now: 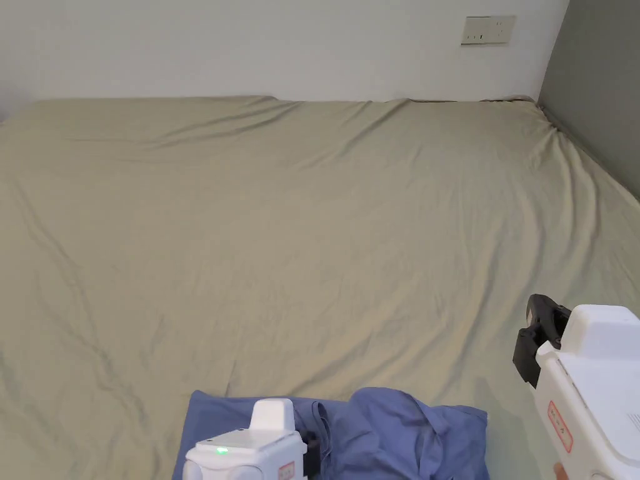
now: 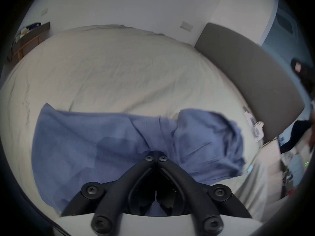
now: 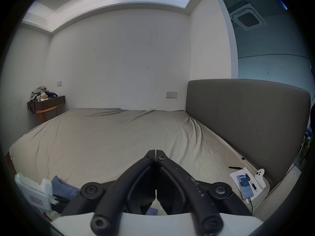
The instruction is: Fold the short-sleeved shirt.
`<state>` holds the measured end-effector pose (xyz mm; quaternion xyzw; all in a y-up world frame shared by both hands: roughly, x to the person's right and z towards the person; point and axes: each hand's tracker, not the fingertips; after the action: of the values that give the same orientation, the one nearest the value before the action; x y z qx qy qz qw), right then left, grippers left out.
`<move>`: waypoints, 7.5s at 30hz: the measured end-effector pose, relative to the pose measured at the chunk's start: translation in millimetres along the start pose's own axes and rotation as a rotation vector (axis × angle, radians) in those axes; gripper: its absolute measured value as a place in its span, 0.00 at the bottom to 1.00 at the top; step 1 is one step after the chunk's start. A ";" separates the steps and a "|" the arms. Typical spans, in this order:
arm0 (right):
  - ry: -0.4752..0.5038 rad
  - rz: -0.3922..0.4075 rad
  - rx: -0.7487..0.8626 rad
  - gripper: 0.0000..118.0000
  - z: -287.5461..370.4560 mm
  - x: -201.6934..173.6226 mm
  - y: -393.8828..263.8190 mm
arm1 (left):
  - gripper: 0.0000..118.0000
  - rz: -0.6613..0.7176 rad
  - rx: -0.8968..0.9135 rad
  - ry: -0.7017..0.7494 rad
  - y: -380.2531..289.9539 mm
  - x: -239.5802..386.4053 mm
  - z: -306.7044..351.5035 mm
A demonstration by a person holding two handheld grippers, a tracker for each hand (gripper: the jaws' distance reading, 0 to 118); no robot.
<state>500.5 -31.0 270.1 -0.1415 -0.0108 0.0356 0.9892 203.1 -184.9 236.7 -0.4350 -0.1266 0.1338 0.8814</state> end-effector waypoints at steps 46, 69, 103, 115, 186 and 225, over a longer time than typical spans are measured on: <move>0.066 0.033 -0.003 0.01 -13.4 -40.3 10.4 | 0.05 0.388 0.083 -0.081 19.4 -202.1 98.5; 0.078 -0.001 0.024 0.01 -4.0 -16.2 10.5 | 0.05 -0.176 0.012 -0.113 80.2 18.7 94.3; 0.011 -0.028 0.035 0.01 8.2 11.3 10.4 | 0.01 -0.192 0.333 0.004 50.6 49.7 61.9; 0.005 -0.032 0.022 0.01 10.6 20.5 3.7 | 0.00 -0.233 0.111 -0.038 -16.9 81.1 -1.2; 0.130 0.054 -0.191 0.01 -30.5 -69.8 -55.8 | 0.00 -0.271 0.819 0.407 110.2 -25.6 187.9; 0.218 -0.023 -0.586 0.01 -63.9 -93.6 -175.5 | 0.91 0.304 -0.180 -0.077 28.2 -69.6 -2.9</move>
<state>421.0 -223.8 257.0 -0.4233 0.0840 0.0046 0.9021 135.7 -194.5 205.0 -0.5210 -0.1045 0.2700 0.8030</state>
